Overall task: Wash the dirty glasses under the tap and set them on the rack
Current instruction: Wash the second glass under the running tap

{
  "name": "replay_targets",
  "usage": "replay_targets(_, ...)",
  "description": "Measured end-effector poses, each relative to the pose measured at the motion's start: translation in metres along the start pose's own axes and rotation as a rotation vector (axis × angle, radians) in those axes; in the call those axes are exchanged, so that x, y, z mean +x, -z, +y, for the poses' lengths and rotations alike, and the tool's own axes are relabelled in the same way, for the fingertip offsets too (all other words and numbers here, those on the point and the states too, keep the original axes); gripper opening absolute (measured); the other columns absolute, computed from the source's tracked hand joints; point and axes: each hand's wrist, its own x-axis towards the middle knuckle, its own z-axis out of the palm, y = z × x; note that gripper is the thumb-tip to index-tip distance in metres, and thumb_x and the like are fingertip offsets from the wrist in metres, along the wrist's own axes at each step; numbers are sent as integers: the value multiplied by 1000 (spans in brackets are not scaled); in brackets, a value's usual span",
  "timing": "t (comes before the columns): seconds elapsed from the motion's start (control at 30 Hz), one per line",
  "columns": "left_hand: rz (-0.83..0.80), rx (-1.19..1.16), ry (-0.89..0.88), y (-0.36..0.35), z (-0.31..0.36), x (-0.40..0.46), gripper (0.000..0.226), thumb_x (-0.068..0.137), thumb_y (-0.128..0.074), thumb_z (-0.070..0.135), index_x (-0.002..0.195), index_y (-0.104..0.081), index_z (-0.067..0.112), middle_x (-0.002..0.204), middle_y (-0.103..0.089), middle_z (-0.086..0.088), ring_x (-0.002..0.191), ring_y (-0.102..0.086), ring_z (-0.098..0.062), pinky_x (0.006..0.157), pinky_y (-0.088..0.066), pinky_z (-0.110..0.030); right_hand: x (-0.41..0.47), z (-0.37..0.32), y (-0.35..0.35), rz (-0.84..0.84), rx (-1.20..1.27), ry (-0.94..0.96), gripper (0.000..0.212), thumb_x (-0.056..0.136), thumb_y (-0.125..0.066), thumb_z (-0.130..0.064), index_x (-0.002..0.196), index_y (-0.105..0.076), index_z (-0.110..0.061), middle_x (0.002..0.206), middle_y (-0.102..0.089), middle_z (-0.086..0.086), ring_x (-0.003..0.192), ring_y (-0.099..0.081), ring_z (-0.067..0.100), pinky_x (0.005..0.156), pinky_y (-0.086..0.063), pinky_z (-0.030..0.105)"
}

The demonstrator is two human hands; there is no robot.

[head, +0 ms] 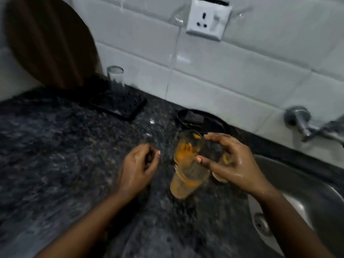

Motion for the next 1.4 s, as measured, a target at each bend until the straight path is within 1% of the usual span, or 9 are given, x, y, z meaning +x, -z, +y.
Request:
replay_targets(0.2, 1, -66, 119, -23, 24, -23, 48, 90, -49, 38, 59, -49, 1, 52, -53, -14, 61, -52, -22, 47, -35, -23, -49, 20, -25, -148, 47, -30, 64, 56, -82, -51, 111, -62, -27, 131, -51, 0, 125, -45, 7, 99, -39, 22)
replay_targets(0.33, 34, -123, 241, -36, 28, -42, 45, 90, -52, 34, 51, -37, 16, 45, -37, 1, 46, -37, -7, 43, -25, -18, -46, 22, -51, -55, -7, 91, 38, 65, -81, -36, 74, -48, -20, 73, -53, -9, 64, -46, -1, 54, -31, 10)
replay_targets(0.47, 40, -110, 244, -48, 43, -50, 47, 90, -55, 29, 50, -37, 14, 44, -34, 1, 44, -38, -4, 42, -24, -16, -59, 40, -28, 87, 144, 0, 45, 57, -81, -49, 58, -48, -19, 53, -50, -10, 49, -42, -1, 45, -36, 21)
replay_targets(0.53, 11, -152, 220, -58, 62, -52, 45, 89, -53, 32, 53, -45, 6, 45, -43, -3, 47, -42, -6, 43, -26, -16, -74, 56, -3, 169, 277, -106, 52, 51, -82, -55, 54, -50, -13, 51, -54, -6, 50, -45, 4, 45, -43, 33)
replay_targets(0.83, -190, -341, 200, -180, 189, -47, 45, 88, -50, 44, 52, -56, 18, 44, -53, 7, 40, -48, -3, 43, -37, -21, -115, 174, 137, 477, 305, -350, 51, 39, -79, -60, 54, -57, -16, 52, -64, -2, 52, -58, 9, 53, -54, 35)
replay_targets(0.97, -289, -305, 252, -256, 230, -11, 46, 90, -46, 44, 55, -60, 17, 42, -54, 4, 40, -52, -9, 48, -45, -22, -119, 234, 181, 625, 354, -378, 64, 39, -87, -47, 86, -53, -20, 69, -68, -6, 63, -67, 8, 62, -57, 39)
replay_targets(1.1, -296, -171, 312, -329, 261, 40, 52, 89, -41, 56, 74, -53, 8, 76, -67, -13, 73, -63, -28, 73, -52, -39, -108, 272, 206, 599, 397, -390, 69, 42, -93, -31, 96, -51, -36, 82, -67, -12, 76, -66, 4, 74, -56, 33)
replay_targets(1.27, -288, 70, 342, -371, 300, 90, 67, 81, -27, 74, 63, -43, 12, 75, -54, -14, 70, -51, -26, 55, -31, -31, -98, 282, 216, 528, 387, -375, 61, 45, -92, -31, 98, -62, -27, 91, -70, -8, 83, -65, 7, 78, -55, 30)
replay_targets(1.4, -216, -98, 512, -390, 306, 101, 83, 83, -26, 72, 88, -62, -3, 84, -68, -18, 77, -63, -32, 63, -46, -34, -100, 283, 222, 546, 421, -355, 53, 46, -91, -27, 91, -63, -30, 83, -67, -14, 79, -62, 0, 74, -52, 24)
